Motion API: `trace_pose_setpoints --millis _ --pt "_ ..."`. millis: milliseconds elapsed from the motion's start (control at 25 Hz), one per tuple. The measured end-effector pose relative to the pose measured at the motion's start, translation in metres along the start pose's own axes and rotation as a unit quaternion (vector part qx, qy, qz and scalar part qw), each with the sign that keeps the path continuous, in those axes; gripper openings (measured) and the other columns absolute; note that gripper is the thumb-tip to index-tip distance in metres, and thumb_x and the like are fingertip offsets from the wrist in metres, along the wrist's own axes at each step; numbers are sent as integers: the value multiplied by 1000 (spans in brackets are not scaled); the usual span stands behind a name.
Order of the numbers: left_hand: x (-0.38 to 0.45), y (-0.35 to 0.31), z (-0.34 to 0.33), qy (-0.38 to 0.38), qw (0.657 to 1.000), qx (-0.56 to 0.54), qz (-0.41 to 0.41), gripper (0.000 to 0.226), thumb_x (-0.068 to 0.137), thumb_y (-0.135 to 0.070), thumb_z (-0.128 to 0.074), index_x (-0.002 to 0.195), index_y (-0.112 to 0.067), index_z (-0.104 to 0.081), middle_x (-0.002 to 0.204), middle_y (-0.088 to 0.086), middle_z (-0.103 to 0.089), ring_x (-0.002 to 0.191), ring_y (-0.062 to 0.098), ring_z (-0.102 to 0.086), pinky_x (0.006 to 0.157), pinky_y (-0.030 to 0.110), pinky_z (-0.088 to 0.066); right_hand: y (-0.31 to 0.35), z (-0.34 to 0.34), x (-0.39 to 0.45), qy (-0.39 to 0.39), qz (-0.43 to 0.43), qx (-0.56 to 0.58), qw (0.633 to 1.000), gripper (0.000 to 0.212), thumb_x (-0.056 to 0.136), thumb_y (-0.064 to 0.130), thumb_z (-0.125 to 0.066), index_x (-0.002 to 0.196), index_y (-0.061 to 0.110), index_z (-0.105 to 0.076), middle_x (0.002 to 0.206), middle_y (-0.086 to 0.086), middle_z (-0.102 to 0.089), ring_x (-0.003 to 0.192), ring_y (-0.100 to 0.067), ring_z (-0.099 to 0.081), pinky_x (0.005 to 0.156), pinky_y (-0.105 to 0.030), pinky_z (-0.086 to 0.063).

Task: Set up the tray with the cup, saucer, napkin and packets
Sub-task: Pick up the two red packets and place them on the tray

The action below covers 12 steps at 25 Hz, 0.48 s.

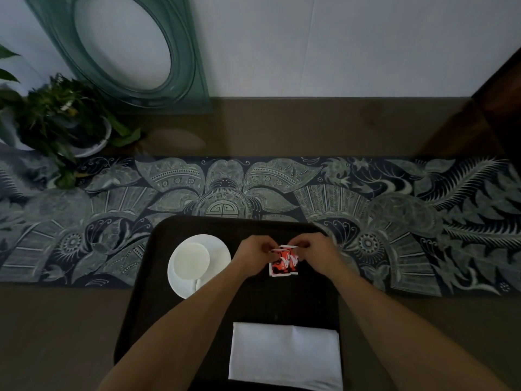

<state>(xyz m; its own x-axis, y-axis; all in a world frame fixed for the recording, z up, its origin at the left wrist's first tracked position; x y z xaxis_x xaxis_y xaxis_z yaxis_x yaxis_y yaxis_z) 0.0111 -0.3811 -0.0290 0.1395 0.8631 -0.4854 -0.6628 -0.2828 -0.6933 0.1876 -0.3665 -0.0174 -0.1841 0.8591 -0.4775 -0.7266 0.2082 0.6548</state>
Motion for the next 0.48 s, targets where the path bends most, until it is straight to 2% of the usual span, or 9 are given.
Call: trace_pose_setpoints --millis 120,280,480 --pt "7 -1 -2 -45 999 18 16 14 79 -24 -76 85 -30 -64 81 -9 -63 74 5 -59 61 17 -42 2 4 7 -13 15 -11 1000 19 86 15 -68 103 21 -75 100 4 -73 90 -10 -64 86 -30 -49" --pt "12 -3 -8 -49 998 47 16 17 80 -28 -74 92 -30 -63 88 -9 -62 78 7 -60 69 31 -53 -1 4 12 -33 8 -6 999 21 87 15 -67 107 18 -73 107 4 -72 99 -10 -63 88 -24 -44" --pt "15 -5 -9 -67 996 61 20 21 78 -31 -74 93 -30 -59 88 -9 -61 74 6 -59 66 33 -54 -5 1 14 -68 1 1 998 16 84 14 -69 99 18 -75 95 5 -67 92 -12 -63 83 -26 -47"
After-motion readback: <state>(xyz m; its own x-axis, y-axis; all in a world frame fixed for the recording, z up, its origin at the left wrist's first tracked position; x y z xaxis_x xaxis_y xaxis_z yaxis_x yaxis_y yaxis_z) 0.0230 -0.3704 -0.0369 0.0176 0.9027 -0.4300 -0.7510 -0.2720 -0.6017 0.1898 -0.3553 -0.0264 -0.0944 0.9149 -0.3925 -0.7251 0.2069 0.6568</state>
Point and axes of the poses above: each hand's wrist, its own x-axis towards the middle knuckle, its own z-axis out of the back of the hand, y = z × x, the point moved 4 cm from there along x, towards the middle knuckle
